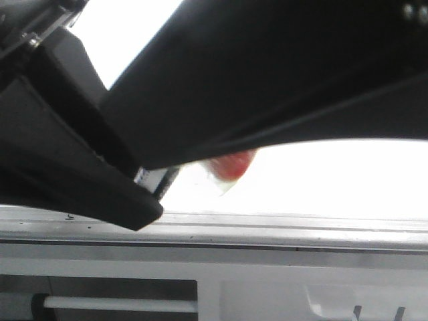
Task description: Write number 8 on whiteboard
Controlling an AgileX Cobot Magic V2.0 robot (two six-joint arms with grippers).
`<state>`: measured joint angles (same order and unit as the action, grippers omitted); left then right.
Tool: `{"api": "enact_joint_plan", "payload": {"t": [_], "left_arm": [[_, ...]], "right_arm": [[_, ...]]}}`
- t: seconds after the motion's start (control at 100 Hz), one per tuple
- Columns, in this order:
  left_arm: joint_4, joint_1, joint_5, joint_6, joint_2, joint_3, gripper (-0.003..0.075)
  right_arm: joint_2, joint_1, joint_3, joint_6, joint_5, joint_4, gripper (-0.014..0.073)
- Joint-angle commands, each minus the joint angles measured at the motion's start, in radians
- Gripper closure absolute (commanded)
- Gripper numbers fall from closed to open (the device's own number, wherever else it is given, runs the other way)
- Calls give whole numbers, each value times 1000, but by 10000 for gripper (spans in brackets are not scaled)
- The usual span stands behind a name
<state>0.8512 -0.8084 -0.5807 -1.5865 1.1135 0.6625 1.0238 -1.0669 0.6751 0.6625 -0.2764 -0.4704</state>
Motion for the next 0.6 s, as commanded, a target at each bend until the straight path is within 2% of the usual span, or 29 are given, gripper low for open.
{"api": "enact_joint_plan", "payload": {"t": [0.0, 0.59], "left_arm": [[48, -9, 17, 5, -15, 35, 741], [48, -9, 17, 5, -17, 35, 741]], "right_arm": [[36, -2, 17, 0, 74, -7, 259], [53, -2, 14, 0, 69, -7, 257]]}}
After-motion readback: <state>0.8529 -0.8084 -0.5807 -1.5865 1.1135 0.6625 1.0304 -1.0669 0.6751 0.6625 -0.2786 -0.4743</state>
